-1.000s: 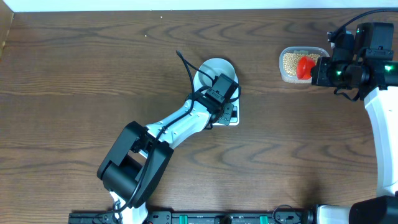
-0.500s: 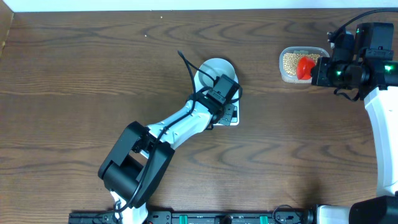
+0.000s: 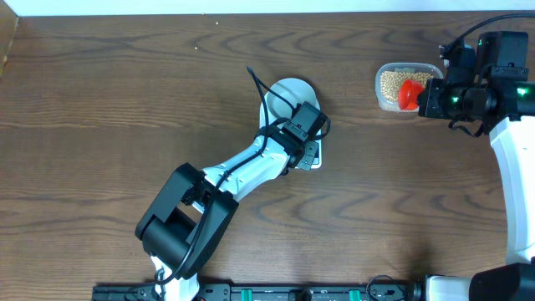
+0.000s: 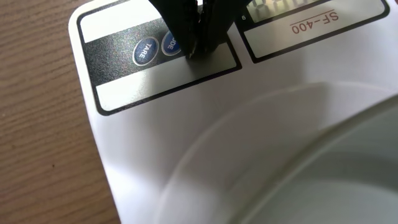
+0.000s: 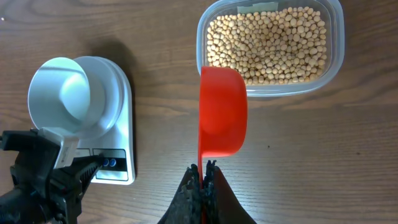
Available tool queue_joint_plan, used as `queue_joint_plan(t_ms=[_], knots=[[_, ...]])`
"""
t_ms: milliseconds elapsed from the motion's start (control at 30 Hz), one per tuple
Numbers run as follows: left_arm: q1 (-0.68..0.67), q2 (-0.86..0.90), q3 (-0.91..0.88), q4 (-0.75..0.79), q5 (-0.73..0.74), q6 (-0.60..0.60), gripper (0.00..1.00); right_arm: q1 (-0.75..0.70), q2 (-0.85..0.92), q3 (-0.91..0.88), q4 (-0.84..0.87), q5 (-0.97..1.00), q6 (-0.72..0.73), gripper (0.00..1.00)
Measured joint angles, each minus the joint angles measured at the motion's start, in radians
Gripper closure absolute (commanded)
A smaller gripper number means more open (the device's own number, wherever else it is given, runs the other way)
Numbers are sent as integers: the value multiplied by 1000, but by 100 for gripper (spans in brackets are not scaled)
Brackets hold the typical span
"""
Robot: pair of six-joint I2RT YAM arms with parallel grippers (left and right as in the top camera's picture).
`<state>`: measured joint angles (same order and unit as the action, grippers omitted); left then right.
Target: Scoop item into bowl and weigh 50g on scale
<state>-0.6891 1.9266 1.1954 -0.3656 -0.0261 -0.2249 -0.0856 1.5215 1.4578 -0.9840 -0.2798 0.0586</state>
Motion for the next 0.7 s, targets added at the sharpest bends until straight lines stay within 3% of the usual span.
queue_joint_plan(t_ms=[200, 333, 533, 700], knots=[[0, -48, -23, -16, 5, 32, 93, 0, 0, 0, 0, 0, 0, 99], [0, -181, -34, -41, 13, 43, 93, 0, 0, 0, 0, 0, 0, 99], [0, -391, -34, -154, 15, 40, 93, 0, 0, 0, -1, 0, 0, 99], [0, -454, -34, -246, 14, 12, 93, 0, 0, 0, -1, 0, 0, 99]])
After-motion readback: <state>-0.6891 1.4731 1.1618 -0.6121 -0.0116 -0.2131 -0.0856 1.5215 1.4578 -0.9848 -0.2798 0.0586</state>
